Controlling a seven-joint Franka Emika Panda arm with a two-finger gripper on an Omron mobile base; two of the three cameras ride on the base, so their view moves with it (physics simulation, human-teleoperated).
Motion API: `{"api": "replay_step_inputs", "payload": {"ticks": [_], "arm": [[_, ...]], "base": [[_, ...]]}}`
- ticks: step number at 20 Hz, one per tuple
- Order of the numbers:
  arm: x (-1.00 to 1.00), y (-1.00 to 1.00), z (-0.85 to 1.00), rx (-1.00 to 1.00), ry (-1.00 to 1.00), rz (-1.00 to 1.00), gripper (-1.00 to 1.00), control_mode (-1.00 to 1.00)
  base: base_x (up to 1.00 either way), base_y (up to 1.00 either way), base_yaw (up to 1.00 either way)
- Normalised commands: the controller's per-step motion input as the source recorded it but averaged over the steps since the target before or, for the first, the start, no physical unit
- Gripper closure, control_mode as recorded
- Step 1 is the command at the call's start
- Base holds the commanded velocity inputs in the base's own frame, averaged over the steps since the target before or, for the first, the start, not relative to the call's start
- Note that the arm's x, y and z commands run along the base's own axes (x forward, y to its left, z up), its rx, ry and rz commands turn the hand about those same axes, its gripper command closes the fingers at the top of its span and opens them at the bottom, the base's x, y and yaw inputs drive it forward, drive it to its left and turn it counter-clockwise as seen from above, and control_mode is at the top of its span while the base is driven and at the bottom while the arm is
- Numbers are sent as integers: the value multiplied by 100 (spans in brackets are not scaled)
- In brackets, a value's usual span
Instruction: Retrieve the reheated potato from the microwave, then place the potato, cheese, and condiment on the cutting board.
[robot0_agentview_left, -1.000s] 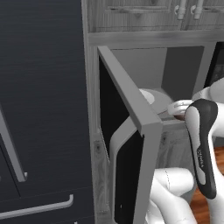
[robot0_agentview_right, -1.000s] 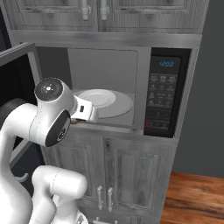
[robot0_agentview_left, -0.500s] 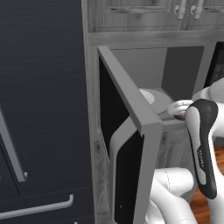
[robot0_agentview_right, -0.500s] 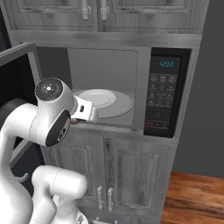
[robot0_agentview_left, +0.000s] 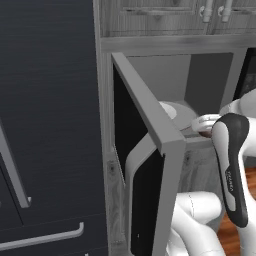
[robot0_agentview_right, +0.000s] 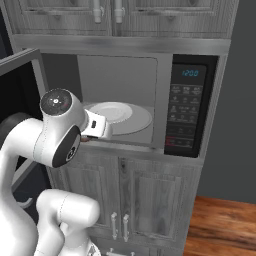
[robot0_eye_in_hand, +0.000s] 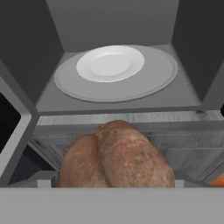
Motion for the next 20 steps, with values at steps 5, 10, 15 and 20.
{"api": "replay_step_inputs", "payload": {"ticks": [5, 10, 15, 20], "arm": [[0, 0, 0, 0, 0, 0, 100, 100], [0, 0, 0, 0, 0, 0, 100, 100], [0, 0, 0, 0, 0, 0, 100, 100], [0, 0, 0, 0, 0, 0, 100, 100]], "base": [[0, 0, 0], [-10, 0, 0], [-58, 0, -1], [-63, -2, -6]]}}
